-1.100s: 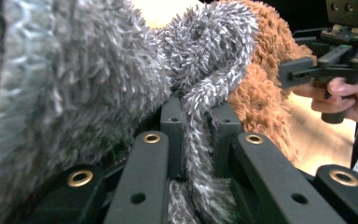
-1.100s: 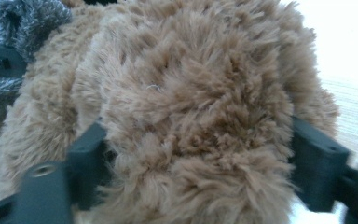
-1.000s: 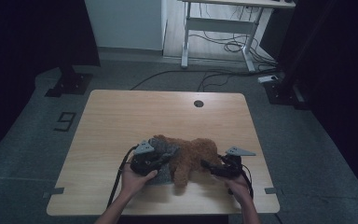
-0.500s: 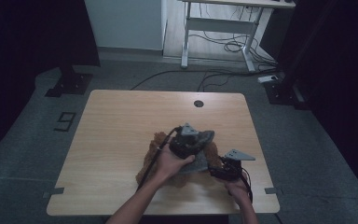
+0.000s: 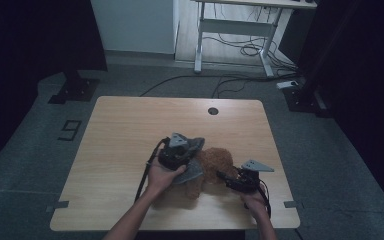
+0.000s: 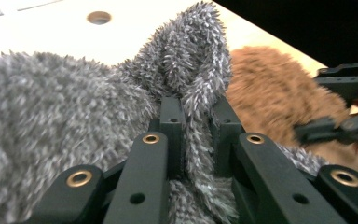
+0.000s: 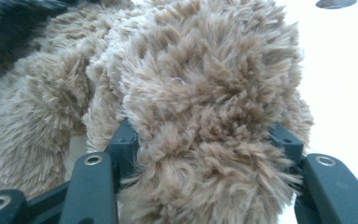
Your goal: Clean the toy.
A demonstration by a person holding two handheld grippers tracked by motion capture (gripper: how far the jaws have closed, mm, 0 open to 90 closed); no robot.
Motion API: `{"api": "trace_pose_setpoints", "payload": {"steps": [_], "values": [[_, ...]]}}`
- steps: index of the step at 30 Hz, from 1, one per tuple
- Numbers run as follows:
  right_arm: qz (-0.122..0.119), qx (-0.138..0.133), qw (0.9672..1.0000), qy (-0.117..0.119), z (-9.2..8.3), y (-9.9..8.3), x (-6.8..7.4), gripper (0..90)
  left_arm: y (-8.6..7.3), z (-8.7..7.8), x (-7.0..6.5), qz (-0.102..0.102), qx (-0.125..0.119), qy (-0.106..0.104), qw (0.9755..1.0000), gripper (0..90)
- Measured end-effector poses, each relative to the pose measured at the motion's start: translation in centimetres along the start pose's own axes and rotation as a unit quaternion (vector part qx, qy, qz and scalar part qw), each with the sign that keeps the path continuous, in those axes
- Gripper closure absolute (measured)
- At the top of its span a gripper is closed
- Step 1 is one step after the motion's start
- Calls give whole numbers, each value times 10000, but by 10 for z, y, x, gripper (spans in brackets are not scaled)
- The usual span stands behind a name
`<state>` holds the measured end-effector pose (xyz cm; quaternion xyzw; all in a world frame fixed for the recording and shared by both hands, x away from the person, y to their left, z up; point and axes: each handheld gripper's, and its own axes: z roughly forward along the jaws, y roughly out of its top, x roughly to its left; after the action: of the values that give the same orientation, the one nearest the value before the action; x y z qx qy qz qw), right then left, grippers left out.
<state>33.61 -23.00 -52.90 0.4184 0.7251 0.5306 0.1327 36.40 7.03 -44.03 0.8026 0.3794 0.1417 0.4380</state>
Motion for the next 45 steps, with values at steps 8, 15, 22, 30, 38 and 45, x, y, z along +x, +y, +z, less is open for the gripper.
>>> {"api": "trace_pose_setpoints", "payload": {"steps": [8,15,22,30,38,45], "values": [[19,-11,10000,38,0,0,0,437,-29,-27,39,-518,-154,18,9985,785],[52,10,10000,73,0,-2,-2,437,-53,-32,62,-863,93,204,9960,784],[105,23,9999,87,0,-2,-3,438,-83,-8,72,-1363,329,-139,9900,785],[-210,-5,9998,-9,1,0,4,461,-64,-9,66,-1307,180,-261,9909,791],[-597,-171,9979,-183,11,9,7,449,-38,-8,78,-1185,84,-128,9928,793],[-412,-102,9989,-179,15,7,-1,409,-37,-18,84,-1288,-66,-158,9915,786]]}}
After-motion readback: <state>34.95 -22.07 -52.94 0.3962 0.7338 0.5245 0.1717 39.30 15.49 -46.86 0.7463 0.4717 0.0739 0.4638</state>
